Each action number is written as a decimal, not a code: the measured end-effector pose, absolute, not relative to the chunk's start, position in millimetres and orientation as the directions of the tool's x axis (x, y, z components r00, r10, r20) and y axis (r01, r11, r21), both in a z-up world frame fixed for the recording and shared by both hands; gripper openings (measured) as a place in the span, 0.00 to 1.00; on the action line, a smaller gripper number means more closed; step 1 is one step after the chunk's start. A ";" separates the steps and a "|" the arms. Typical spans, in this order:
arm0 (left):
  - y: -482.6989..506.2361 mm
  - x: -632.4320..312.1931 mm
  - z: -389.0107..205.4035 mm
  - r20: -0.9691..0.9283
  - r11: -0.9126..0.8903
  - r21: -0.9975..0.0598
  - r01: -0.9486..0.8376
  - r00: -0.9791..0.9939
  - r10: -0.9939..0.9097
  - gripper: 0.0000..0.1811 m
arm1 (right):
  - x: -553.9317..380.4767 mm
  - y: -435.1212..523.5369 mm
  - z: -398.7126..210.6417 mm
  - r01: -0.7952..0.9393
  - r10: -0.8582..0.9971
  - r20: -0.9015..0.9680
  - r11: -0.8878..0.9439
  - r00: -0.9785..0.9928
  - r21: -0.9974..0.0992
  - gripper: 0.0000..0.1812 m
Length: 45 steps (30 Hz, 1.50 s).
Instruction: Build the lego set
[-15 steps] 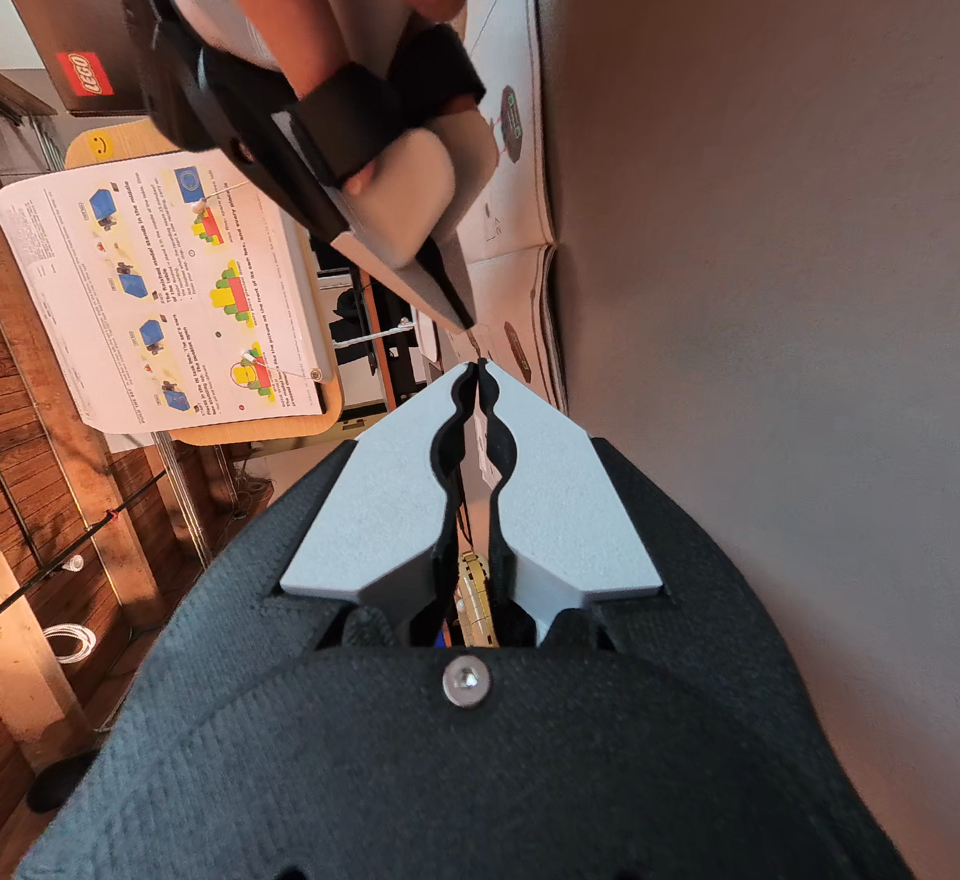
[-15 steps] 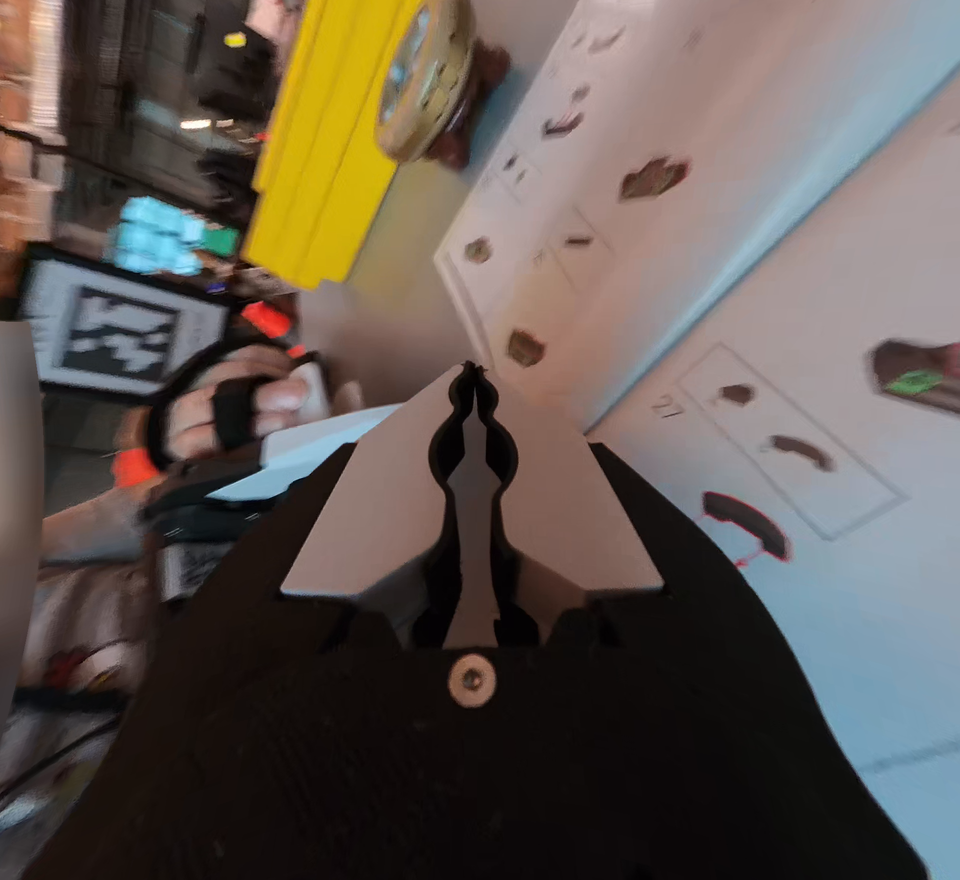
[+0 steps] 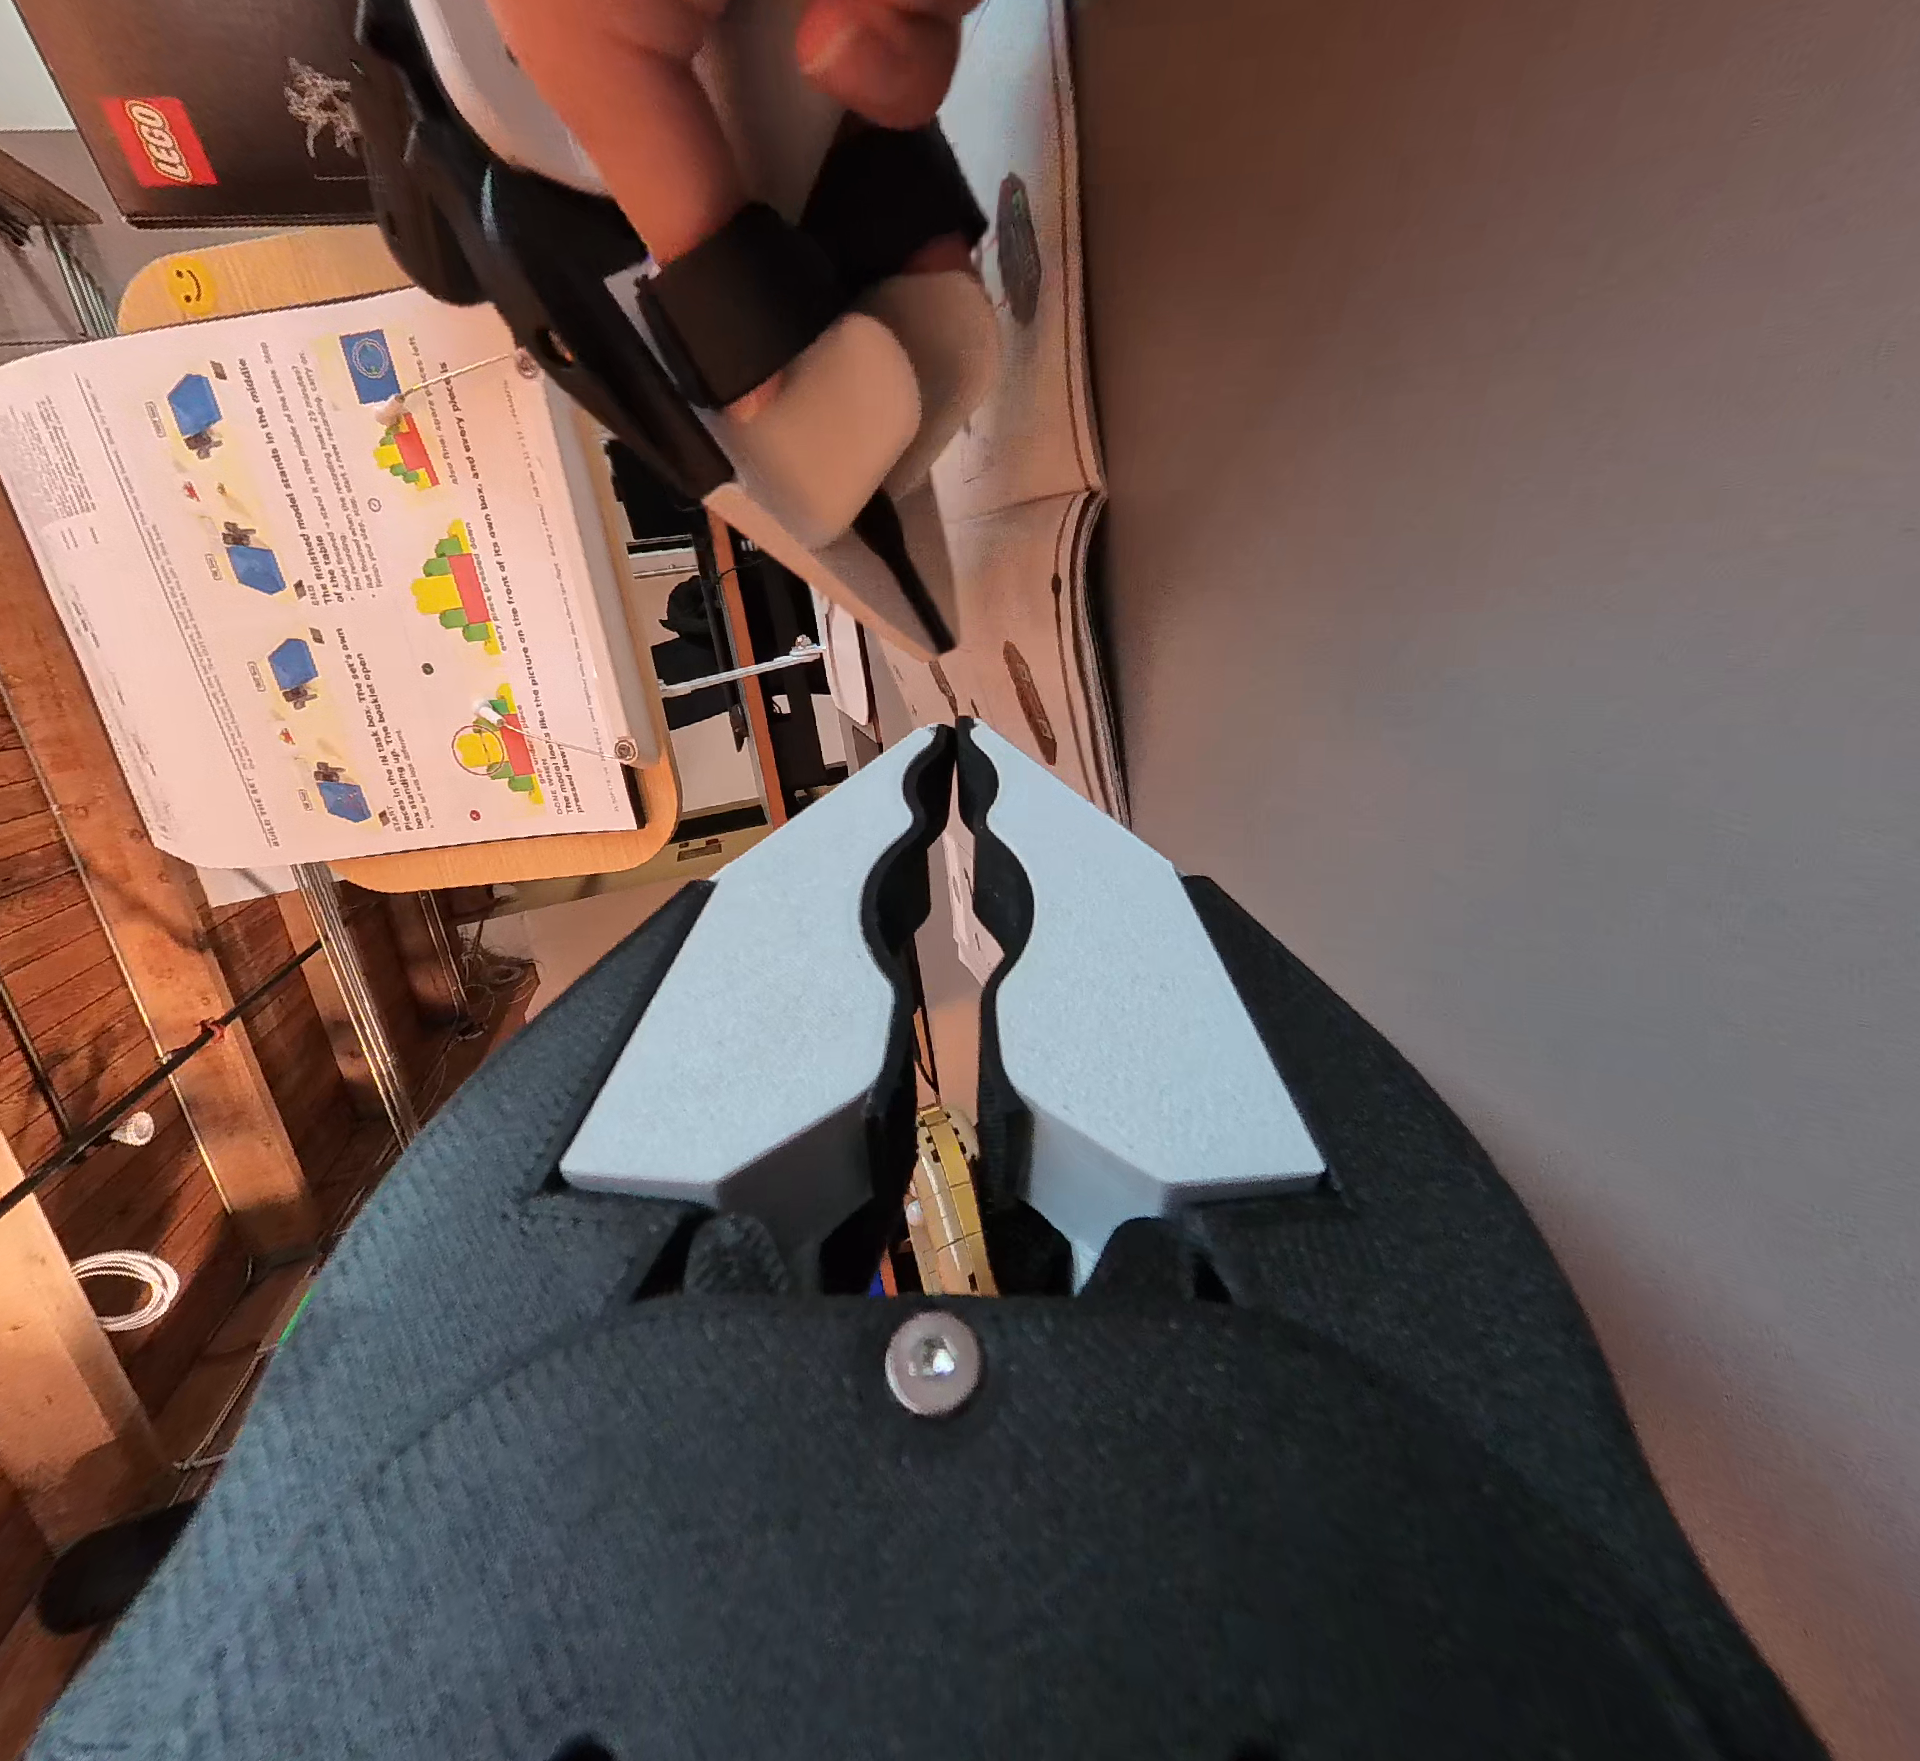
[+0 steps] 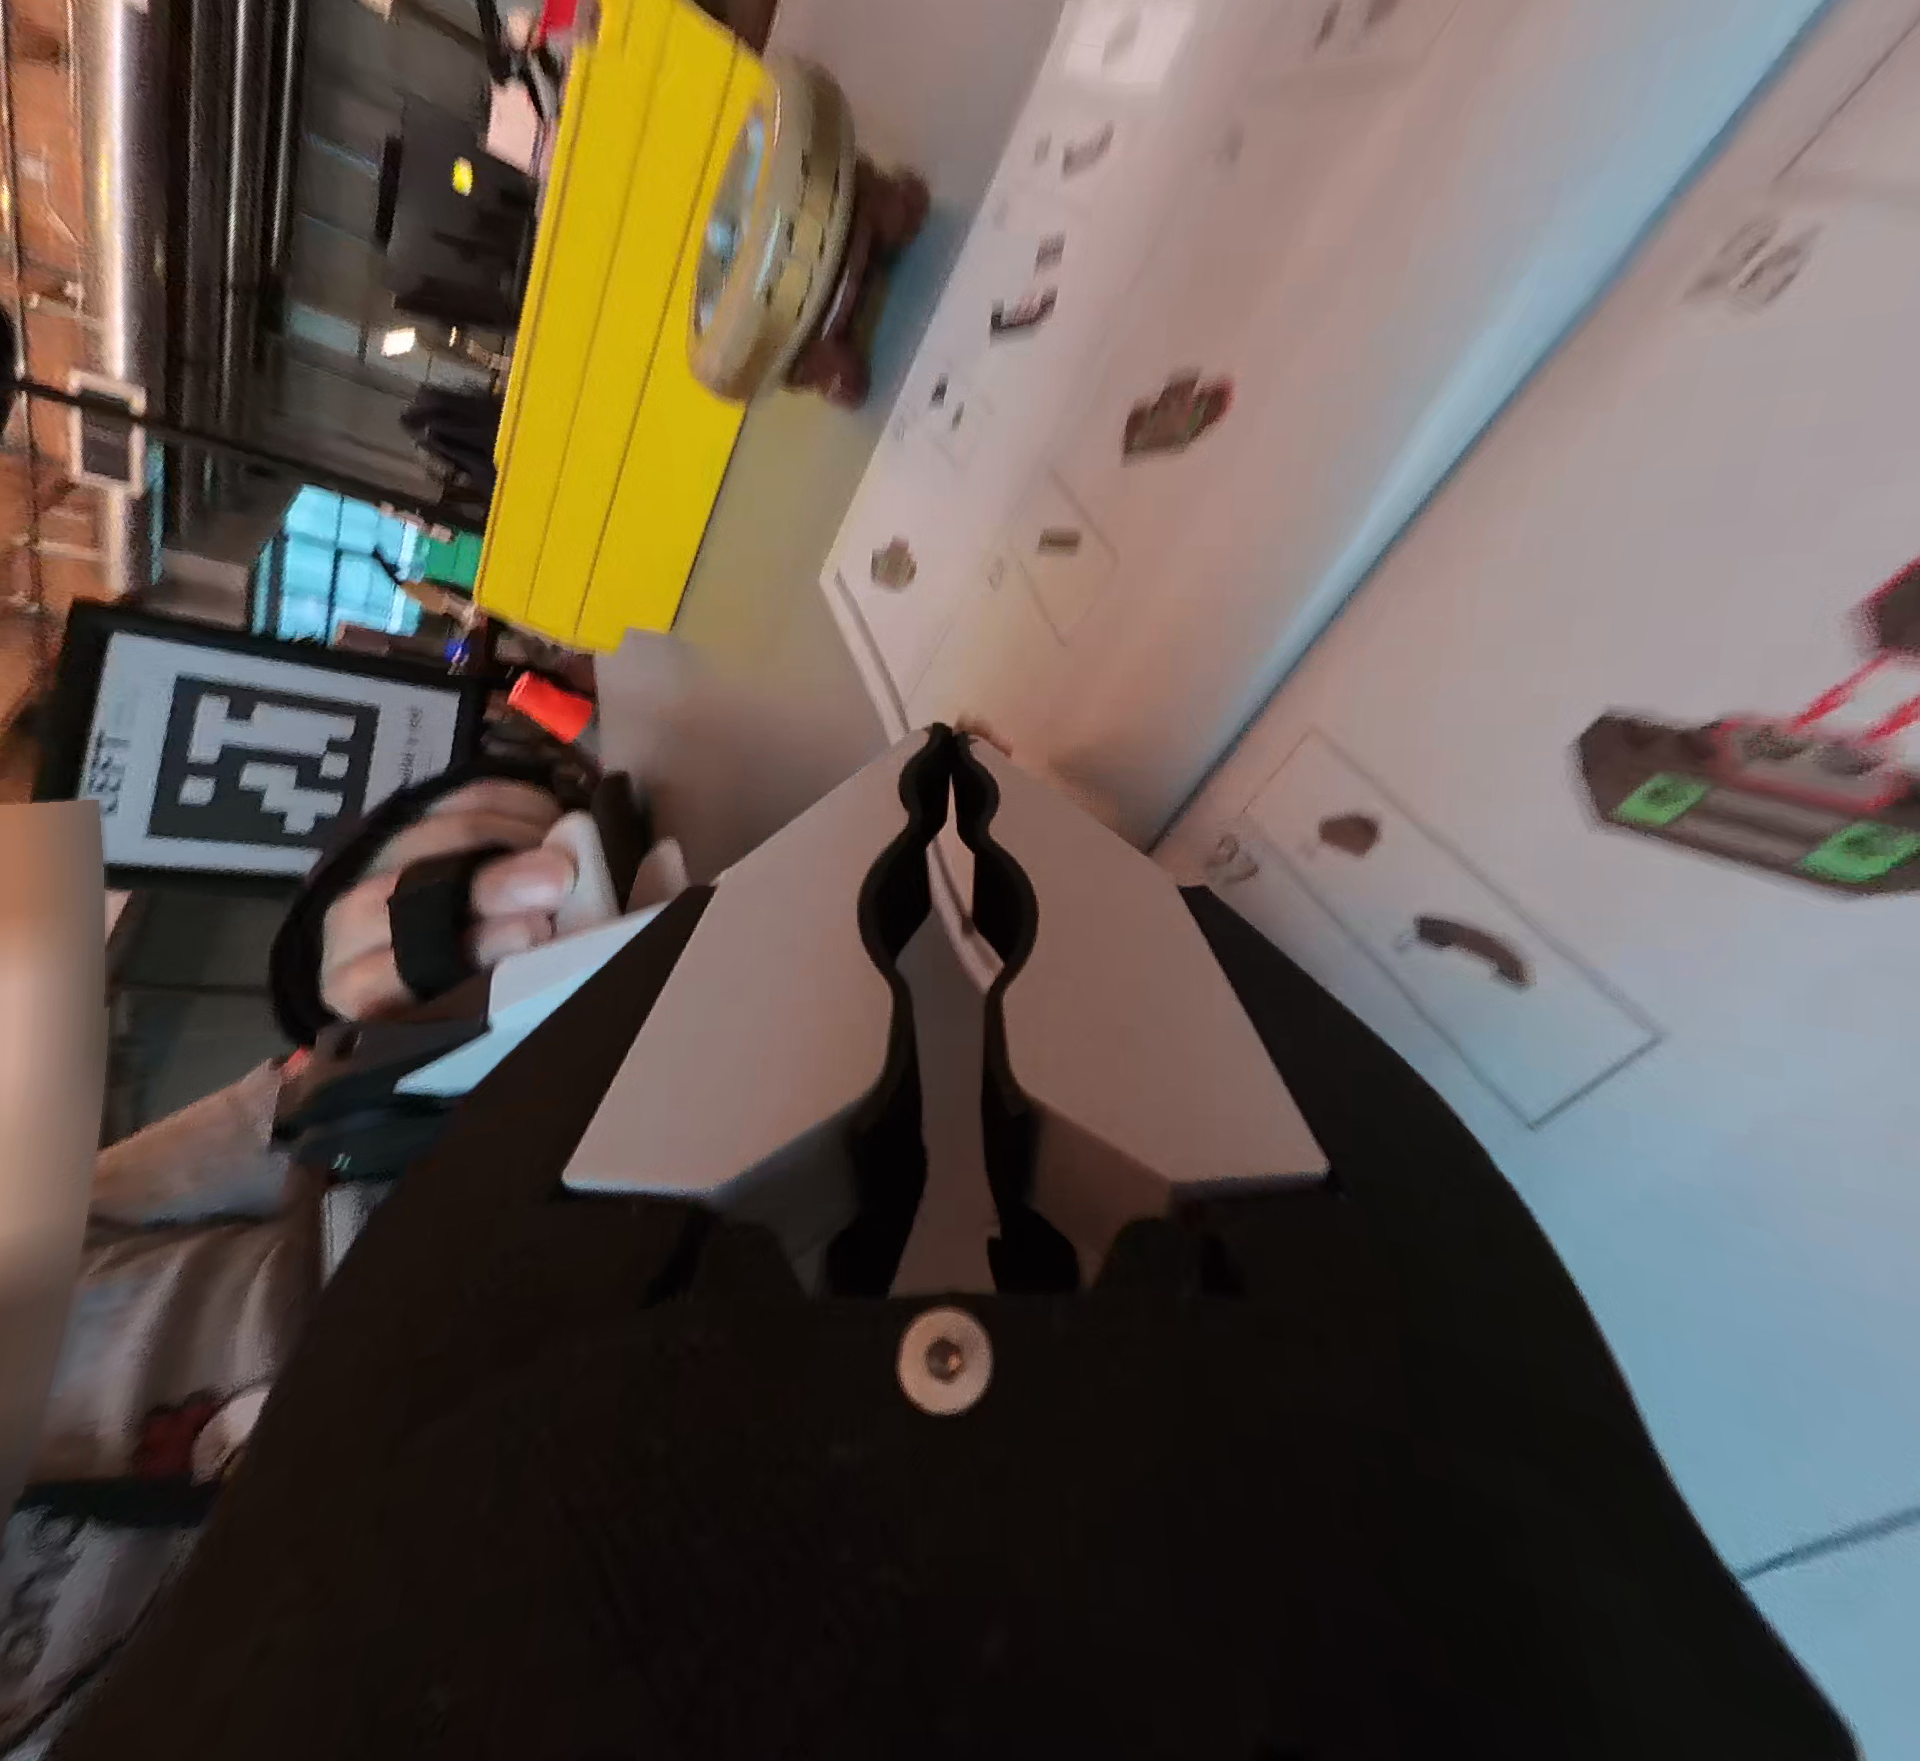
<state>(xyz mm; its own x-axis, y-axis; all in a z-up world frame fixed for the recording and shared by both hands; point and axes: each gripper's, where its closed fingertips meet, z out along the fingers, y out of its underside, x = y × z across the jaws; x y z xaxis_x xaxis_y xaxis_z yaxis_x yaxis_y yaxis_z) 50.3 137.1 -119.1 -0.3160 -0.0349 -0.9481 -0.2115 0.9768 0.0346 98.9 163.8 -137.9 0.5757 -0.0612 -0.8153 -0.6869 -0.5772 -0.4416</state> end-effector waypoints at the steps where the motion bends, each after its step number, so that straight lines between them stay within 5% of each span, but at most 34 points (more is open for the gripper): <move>1: 136.7 50.2 -119.2 -0.948 0.977 0.033 -0.211 -0.317 -0.037 0.00 | 105.2 165.5 -138.6 -0.689 -0.077 -0.802 -0.564 0.592 -0.455 0.00; 28: 138.1 50.5 -124.9 -0.941 0.975 0.044 -0.216 -0.336 -0.032 0.00 | 179.9 203.3 -153.0 -0.730 -0.193 -0.760 -0.496 0.620 -0.470 0.00; 36: 134.5 50.3 -125.8 -0.942 0.978 0.046 -0.205 -0.336 -0.026 0.00 | 178.6 196.9 -99.4 -0.620 -0.058 -0.663 -0.420 0.747 -0.662 0.00; 45: 131.5 49.6 -125.2 -0.944 0.979 0.053 -0.197 -0.330 -0.016 0.00 | 176.9 185.8 -82.1 -0.592 -0.010 -0.633 -0.367 0.774 -0.717 0.00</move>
